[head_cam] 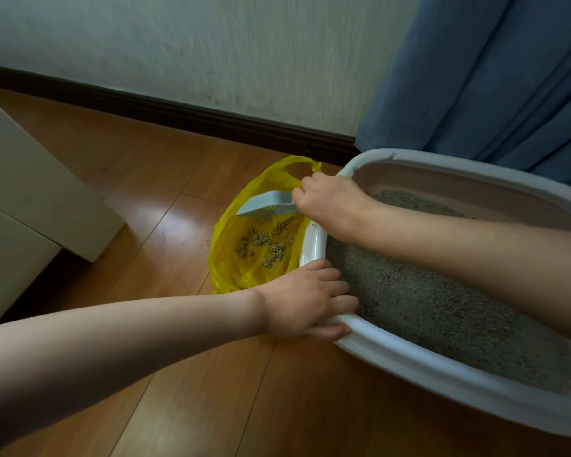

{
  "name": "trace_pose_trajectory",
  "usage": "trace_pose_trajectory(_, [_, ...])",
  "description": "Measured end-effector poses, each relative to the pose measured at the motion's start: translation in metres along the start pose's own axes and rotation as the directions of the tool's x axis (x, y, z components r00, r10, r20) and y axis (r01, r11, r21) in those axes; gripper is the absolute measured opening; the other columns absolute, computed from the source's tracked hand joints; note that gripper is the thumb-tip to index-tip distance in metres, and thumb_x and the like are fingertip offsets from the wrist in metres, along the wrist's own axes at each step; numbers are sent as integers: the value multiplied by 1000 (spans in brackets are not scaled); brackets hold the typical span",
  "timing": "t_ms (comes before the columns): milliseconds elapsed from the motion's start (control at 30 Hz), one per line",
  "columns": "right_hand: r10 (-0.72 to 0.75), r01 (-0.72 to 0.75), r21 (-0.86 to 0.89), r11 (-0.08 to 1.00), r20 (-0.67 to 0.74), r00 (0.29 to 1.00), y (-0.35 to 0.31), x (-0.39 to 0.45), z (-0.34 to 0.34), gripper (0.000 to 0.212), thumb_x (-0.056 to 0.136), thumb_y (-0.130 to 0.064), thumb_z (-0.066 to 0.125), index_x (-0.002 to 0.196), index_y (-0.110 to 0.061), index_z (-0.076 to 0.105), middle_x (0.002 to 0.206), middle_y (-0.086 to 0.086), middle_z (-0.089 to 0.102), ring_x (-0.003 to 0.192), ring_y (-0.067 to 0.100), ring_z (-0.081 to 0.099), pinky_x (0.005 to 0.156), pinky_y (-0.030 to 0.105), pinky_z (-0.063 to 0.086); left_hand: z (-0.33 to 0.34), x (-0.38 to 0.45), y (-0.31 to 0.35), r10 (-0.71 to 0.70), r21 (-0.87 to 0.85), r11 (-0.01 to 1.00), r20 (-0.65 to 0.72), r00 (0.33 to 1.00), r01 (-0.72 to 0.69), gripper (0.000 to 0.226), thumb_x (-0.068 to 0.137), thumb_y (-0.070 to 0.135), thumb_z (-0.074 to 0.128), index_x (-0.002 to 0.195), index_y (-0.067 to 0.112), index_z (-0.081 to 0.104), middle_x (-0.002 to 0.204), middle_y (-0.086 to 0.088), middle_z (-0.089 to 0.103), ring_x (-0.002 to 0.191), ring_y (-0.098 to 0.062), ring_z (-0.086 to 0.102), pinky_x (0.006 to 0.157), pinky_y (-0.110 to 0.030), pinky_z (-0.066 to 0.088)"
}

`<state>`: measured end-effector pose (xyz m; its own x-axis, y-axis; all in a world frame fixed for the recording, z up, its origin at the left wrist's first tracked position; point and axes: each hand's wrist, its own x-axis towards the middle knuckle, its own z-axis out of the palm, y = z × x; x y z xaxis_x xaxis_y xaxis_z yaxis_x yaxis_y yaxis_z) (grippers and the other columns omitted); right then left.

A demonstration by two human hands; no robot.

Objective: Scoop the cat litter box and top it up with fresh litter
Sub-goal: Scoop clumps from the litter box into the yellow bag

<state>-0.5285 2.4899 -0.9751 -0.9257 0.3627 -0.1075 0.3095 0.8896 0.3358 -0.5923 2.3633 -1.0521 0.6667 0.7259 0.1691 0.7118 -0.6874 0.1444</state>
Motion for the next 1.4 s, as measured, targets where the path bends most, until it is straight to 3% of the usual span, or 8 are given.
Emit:
trace_pose_trajectory(167, [-57, 52, -43, 998, -123, 991, 4, -9, 9, 28, 80, 4, 65, 106, -4, 59, 100, 10, 58, 92, 25, 57, 55, 28, 36, -2, 1, 1, 0, -8, 1000, 5, 1000, 0, 29, 96, 42, 50, 99, 14, 58, 87, -6, 58, 83, -25, 50, 90, -37, 35])
trace_pose_trajectory(300, [92, -84, 307, 948, -12, 996, 8, -13, 15, 14, 93, -4, 50, 103, -6, 58, 98, 9, 53, 93, 26, 55, 62, 32, 35, -3, 1, 2, -7, -5, 1000, 9, 1000, 7, 29, 96, 41, 52, 99, 14, 59, 87, -6, 58, 83, -25, 50, 89, -37, 35])
trace_pose_trajectory(467, [323, -329, 837, 437, 195, 926, 29, -31, 13, 24, 91, -21, 61, 70, -9, 64, 62, 3, 57, 54, 10, 53, 48, 23, 39, -6, 1, 3, -12, -7, 1000, 32, 999, 12, 28, 97, 42, 50, 98, 15, 57, 88, -4, 58, 83, -24, 50, 90, -37, 36])
trace_pose_trajectory(633, [384, -421, 905, 60, 368, 847, 69, -79, -2, 21, 91, -21, 60, 83, -4, 69, 60, -2, 54, 47, 6, 45, 38, 15, 35, -7, 1, 2, -11, 13, 1000, 70, 997, 10, 28, 99, 44, 45, 99, 18, 56, 90, -1, 56, 86, -23, 50, 91, -36, 36])
trace_pose_trajectory(767, [584, -506, 823, 257, 285, 760, 111, -128, 1, 34, 92, -32, 57, 68, -11, 68, 51, -6, 58, 40, 3, 47, 42, 15, 37, -6, 1, 2, -10, 34, 999, 83, 996, 8, 28, 99, 45, 44, 98, 20, 55, 89, 0, 55, 86, -22, 49, 92, -36, 37])
trace_pose_trajectory(967, [542, -703, 376, 603, 453, 708, 153, -182, 30, 26, 86, -31, 62, 73, -10, 71, 61, 3, 66, 56, 18, 57, 52, 27, 42, -4, 2, 0, 9, 51, 999, 56, 998, -12, 27, 98, 45, 45, 99, 20, 55, 88, 1, 54, 83, -21, 49, 88, -34, 35])
trace_pose_trajectory(1200, [482, -696, 545, 467, 503, 718, 138, -193, 72, 42, 88, -23, 65, 50, -15, 50, 37, -10, 38, 39, 11, 34, 42, 24, 27, -4, 4, 1, 6, 57, 998, 69, 998, -10, 34, 99, 46, 40, 95, 19, 59, 85, 2, 53, 81, -22, 51, 88, -32, 34])
trace_pose_trajectory(1400, [455, -695, 556, 457, 525, 719, 124, -197, 101, 31, 91, -20, 62, 62, -12, 55, 52, -4, 50, 45, 11, 42, 43, 23, 32, -4, 5, 2, -2, 60, 998, 76, 997, -3, 34, 99, 46, 38, 91, 19, 57, 83, 2, 50, 79, -22, 49, 85, -32, 35])
